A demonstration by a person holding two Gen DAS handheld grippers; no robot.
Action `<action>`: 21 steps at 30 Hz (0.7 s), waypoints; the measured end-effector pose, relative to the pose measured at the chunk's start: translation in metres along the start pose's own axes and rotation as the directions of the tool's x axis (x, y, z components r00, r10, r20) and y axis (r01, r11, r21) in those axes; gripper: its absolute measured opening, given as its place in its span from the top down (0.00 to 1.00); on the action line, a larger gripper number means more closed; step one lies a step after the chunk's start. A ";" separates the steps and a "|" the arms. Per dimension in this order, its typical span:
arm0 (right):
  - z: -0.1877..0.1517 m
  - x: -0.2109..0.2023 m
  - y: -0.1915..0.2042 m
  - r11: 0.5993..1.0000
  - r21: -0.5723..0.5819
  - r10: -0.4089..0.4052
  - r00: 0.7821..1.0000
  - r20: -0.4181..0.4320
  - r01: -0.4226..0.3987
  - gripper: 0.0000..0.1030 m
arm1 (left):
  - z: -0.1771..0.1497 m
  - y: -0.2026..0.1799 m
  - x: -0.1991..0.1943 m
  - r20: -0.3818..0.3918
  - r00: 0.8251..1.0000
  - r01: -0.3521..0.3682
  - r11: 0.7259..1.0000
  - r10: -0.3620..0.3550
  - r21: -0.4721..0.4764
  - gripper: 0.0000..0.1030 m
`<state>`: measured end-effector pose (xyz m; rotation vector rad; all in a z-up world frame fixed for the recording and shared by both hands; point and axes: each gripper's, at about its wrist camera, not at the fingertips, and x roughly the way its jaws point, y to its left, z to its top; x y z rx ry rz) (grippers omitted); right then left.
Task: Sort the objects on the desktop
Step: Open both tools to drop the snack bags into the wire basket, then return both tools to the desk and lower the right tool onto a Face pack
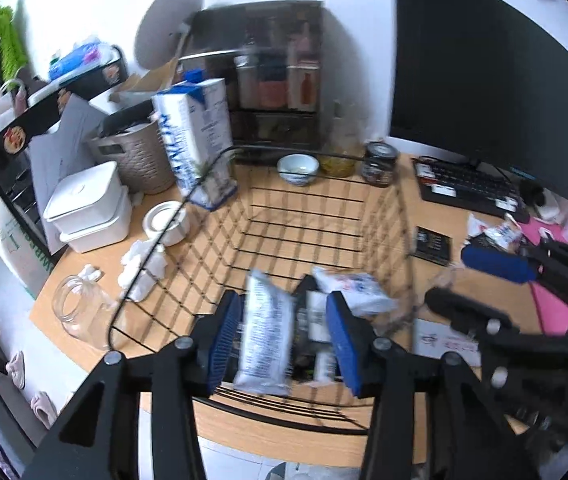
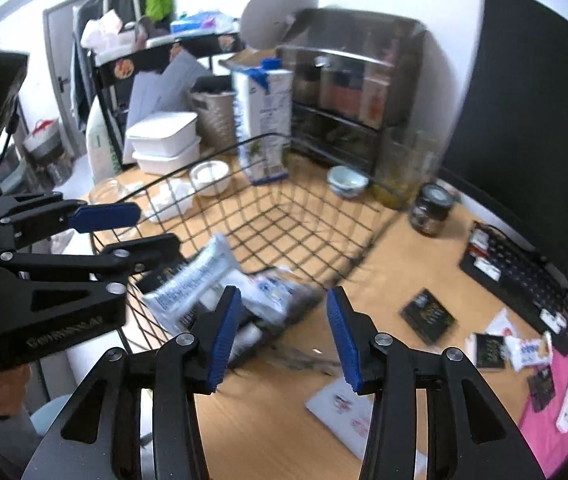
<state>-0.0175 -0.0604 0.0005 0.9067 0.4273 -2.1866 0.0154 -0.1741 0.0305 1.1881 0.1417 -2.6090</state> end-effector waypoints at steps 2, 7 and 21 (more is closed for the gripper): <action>-0.012 -0.010 -0.020 0.999 0.029 -0.038 0.999 -0.004 0.038 0.57 | -0.002 -0.016 -0.005 0.003 1.000 0.025 0.999 -0.025 0.034 0.51; -0.046 -0.017 -0.066 0.989 0.106 -0.095 0.994 -0.055 0.100 0.57 | -0.014 -0.073 -0.012 -0.013 0.994 0.110 0.982 -0.109 0.151 0.51; -0.113 0.001 -0.204 0.923 0.289 -0.201 0.960 -0.197 0.253 0.57 | 0.011 -0.179 0.077 -0.135 0.980 0.176 0.952 -0.145 0.250 0.42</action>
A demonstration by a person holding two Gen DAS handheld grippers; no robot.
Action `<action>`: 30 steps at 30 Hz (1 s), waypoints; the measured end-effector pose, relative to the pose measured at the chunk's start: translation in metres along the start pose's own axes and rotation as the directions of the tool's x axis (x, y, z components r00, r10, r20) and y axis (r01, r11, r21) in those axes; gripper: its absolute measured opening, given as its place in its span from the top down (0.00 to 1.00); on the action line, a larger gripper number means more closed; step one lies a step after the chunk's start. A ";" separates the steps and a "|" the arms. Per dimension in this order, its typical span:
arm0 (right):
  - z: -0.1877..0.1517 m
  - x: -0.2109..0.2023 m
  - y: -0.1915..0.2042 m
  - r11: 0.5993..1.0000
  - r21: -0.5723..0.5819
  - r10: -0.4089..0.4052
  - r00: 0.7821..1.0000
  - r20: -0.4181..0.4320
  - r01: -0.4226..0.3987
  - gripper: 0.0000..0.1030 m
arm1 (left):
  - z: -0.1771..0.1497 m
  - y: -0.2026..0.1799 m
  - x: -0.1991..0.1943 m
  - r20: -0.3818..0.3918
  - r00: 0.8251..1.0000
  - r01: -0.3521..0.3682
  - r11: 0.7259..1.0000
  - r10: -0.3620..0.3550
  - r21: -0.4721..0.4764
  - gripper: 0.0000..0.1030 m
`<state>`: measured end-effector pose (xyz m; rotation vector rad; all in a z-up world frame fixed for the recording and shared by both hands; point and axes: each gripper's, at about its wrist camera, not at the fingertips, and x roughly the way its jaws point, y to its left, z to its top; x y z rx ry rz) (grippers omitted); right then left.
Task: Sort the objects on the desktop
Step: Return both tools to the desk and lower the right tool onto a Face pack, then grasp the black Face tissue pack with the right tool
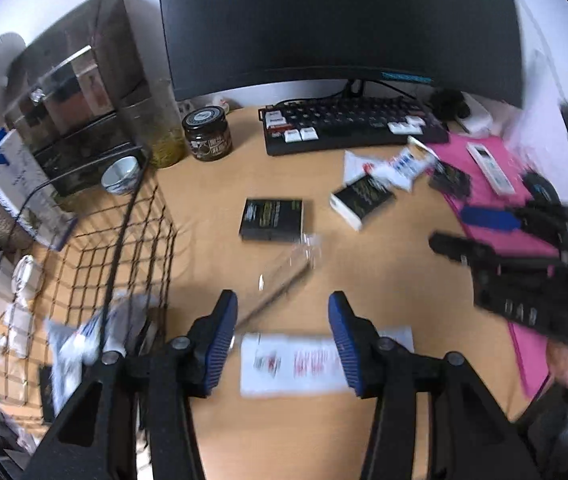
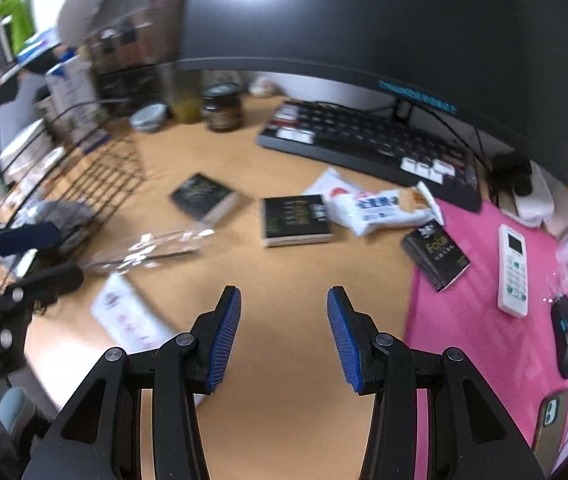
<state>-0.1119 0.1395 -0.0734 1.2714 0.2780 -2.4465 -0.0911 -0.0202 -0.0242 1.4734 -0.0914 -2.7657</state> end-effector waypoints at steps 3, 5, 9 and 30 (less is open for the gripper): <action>0.016 0.022 -0.006 1.000 -0.005 -0.003 1.000 -0.023 0.003 0.57 | 0.025 -0.001 0.029 0.003 1.000 -0.027 0.999 0.028 -0.020 0.30; 0.031 0.038 -0.008 1.000 -0.001 0.009 0.999 -0.034 -0.010 0.57 | 0.037 0.000 0.047 -0.003 0.999 -0.047 0.998 0.047 -0.031 0.30; 0.054 0.069 -0.005 1.000 -0.018 0.012 0.998 -0.065 -0.014 0.56 | 0.056 0.004 0.084 -0.044 0.998 -0.057 0.998 0.055 -0.034 0.29; 0.051 0.096 0.000 0.995 -0.010 0.100 0.989 -0.105 -0.102 0.43 | 0.048 0.018 0.117 -0.102 0.994 0.043 0.998 -0.048 -0.049 0.31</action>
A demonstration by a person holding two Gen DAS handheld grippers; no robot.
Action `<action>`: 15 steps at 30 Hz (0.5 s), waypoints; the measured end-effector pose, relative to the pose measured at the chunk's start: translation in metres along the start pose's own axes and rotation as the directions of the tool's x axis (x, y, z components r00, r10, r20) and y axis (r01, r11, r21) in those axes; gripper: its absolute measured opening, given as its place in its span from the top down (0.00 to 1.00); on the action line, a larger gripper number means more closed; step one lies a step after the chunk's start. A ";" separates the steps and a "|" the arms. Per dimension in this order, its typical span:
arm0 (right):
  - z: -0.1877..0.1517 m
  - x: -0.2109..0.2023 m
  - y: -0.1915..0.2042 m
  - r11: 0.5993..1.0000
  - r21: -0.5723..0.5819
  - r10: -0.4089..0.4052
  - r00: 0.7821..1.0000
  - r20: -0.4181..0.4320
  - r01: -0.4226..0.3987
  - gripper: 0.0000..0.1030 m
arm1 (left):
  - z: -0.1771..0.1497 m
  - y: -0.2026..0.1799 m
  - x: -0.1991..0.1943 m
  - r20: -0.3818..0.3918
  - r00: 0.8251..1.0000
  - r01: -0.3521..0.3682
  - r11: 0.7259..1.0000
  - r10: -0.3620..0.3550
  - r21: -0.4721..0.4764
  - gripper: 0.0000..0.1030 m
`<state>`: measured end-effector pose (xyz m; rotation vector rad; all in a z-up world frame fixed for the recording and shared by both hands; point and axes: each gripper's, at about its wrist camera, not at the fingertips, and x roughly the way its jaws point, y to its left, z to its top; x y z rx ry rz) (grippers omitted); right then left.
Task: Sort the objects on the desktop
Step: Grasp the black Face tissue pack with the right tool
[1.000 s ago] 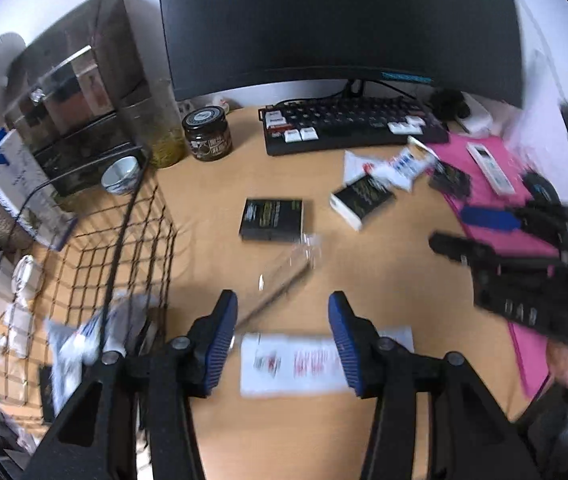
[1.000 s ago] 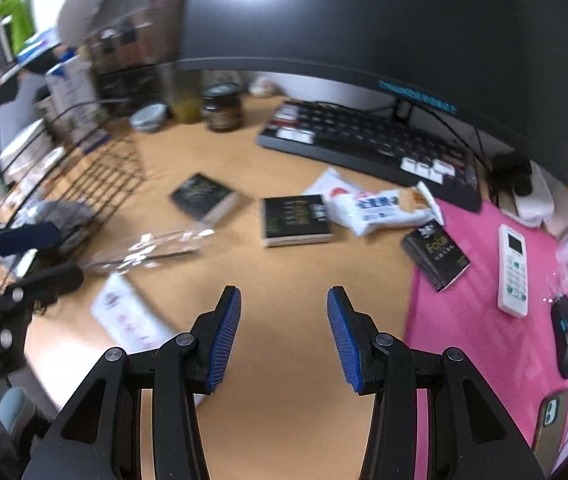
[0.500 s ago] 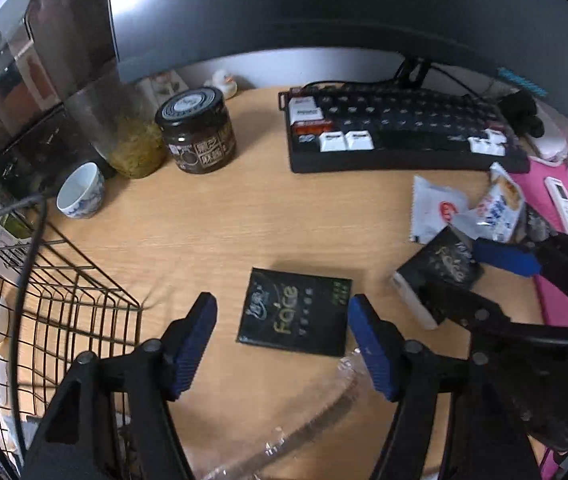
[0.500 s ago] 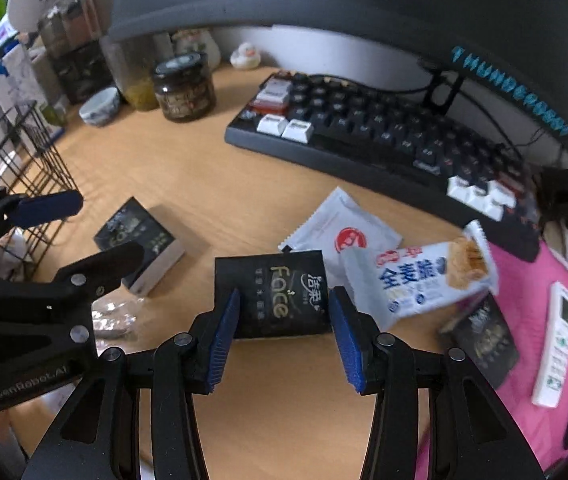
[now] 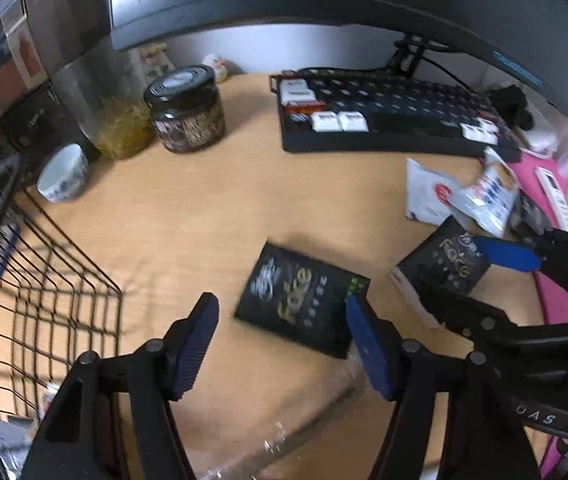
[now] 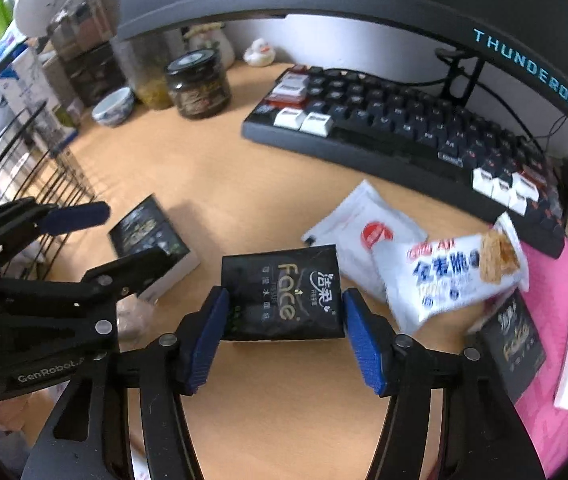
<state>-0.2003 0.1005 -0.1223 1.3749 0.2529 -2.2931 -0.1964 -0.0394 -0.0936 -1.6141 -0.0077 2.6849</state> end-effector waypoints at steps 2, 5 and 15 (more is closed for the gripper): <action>-0.013 -0.007 0.001 1.000 0.002 -0.002 1.000 -0.004 0.002 0.44 | -0.008 -0.005 0.001 -0.034 0.999 0.036 0.999 -0.035 0.014 0.33; -0.037 -0.022 0.005 1.000 -0.009 -0.018 1.000 -0.002 0.018 0.46 | -0.024 -0.020 0.002 -0.063 0.997 0.041 0.997 -0.037 0.060 0.36; -0.086 -0.072 -0.013 0.996 0.080 -0.035 0.999 0.038 0.031 0.49 | -0.045 -0.046 -0.036 -0.042 0.998 0.042 0.994 -0.038 0.105 0.36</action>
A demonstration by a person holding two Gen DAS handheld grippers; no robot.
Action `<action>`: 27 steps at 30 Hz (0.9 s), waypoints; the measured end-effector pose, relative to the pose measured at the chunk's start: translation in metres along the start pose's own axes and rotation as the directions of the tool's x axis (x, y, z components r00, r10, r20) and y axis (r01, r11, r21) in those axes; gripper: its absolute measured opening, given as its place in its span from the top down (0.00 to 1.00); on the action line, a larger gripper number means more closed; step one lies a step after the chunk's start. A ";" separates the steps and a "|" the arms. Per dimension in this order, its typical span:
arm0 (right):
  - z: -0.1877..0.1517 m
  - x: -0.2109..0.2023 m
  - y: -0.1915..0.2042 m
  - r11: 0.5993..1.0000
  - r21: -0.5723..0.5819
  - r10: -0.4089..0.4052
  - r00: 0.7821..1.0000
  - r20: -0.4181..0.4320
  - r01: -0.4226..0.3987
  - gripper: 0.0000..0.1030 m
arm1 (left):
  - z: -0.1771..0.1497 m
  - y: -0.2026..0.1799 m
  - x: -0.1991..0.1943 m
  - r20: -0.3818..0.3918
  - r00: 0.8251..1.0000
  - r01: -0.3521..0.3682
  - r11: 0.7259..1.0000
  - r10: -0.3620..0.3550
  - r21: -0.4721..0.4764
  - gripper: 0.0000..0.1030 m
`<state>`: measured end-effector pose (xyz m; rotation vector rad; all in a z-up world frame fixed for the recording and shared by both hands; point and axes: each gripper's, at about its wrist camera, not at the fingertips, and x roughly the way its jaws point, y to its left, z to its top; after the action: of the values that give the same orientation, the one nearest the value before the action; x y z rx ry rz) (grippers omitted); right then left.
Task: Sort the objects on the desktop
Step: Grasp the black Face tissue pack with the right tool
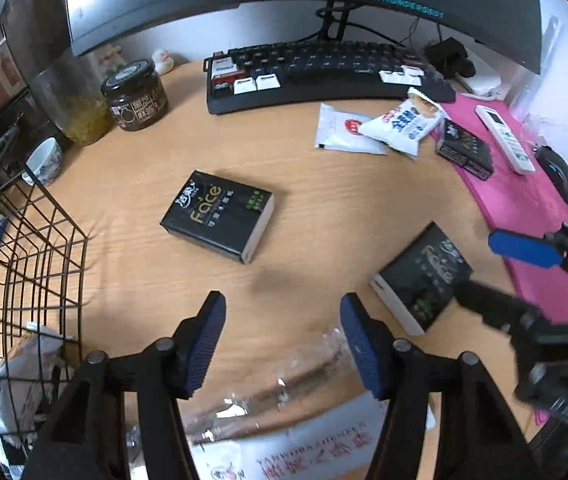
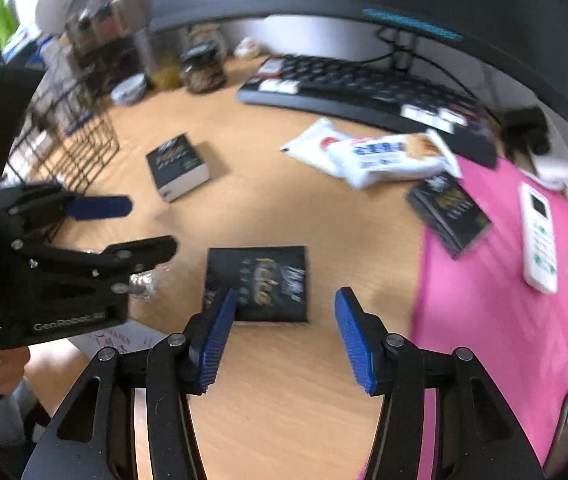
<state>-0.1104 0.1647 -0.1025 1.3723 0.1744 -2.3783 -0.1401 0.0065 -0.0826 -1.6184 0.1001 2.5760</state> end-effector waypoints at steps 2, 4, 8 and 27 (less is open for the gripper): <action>-0.001 -0.006 -0.007 1.000 0.015 -0.007 1.000 0.010 0.007 0.49 | -0.001 -0.003 -0.003 0.005 1.000 -0.007 1.000 0.007 0.015 0.36; 0.001 -0.008 -0.012 0.998 0.018 -0.061 0.998 0.020 0.061 0.49 | 0.001 -0.004 -0.004 0.011 0.999 -0.031 0.999 0.030 0.019 0.36; -0.003 -0.003 -0.019 0.994 0.009 -0.112 0.994 -0.005 0.112 0.49 | 0.014 0.001 0.008 0.013 0.998 -0.064 0.998 0.064 -0.006 0.36; 0.005 0.025 -0.034 0.993 0.050 -0.110 0.994 -0.010 0.110 0.49 | 0.016 -0.043 0.025 -0.006 1.000 -0.014 0.993 0.015 0.119 0.36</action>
<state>-0.1384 0.1875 -0.1245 1.4289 0.1973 -2.4838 -0.1600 0.0519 -0.0982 -1.5905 0.2620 2.5223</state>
